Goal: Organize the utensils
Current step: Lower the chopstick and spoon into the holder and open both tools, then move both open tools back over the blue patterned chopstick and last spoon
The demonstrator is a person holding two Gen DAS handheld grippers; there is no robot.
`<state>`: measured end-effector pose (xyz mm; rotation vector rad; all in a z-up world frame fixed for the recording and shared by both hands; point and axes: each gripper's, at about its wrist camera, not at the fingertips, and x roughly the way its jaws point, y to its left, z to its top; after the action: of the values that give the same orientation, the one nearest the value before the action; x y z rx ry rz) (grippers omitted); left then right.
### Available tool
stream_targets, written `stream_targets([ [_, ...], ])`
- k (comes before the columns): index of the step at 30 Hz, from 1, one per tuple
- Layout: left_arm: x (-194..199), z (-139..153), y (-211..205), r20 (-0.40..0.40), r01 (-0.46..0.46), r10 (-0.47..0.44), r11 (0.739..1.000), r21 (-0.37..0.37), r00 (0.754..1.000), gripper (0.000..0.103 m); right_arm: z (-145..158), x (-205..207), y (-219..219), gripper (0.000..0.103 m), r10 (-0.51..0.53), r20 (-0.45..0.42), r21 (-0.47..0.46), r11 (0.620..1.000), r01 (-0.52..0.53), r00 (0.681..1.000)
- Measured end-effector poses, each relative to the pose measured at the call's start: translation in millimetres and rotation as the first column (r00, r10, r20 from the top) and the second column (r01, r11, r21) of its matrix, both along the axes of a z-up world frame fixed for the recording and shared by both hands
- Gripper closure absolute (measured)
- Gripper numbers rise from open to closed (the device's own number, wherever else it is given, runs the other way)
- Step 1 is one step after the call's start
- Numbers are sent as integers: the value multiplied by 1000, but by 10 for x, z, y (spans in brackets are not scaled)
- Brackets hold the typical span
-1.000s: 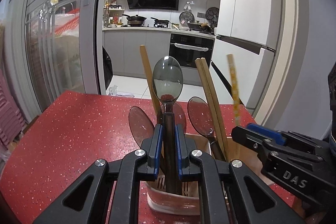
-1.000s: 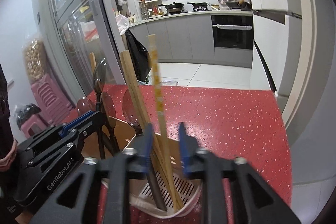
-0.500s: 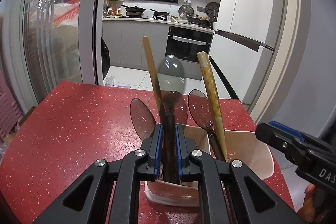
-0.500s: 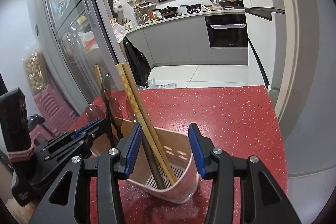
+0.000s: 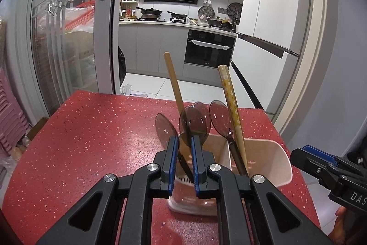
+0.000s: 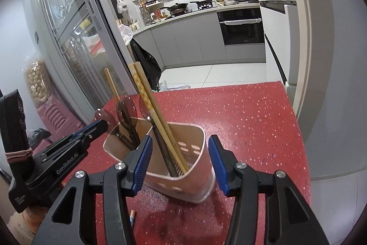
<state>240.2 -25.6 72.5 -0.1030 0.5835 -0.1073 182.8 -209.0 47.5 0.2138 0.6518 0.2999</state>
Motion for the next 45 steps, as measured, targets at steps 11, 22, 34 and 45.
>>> stream_targets([
  [11,-419,-98,92,-60,25,-23,999,29,998,66,-168,-294,19,34,-11,-115,6,1000,12,993],
  [22,-871,-217,238,-69,-11,16,998,65,997,0,-243,-613,159,23,13,-155,-3,1000,-14,988],
  [34,-1300,-596,486,-165,-8,25,995,102,986,0,-435,-937,268,0,9,-205,-26,1000,-15,979],
  [45,-1650,-1048,509,-299,132,-84,981,144,950,0,-774,-1076,359,0,14,-346,-102,993,-53,938],
])
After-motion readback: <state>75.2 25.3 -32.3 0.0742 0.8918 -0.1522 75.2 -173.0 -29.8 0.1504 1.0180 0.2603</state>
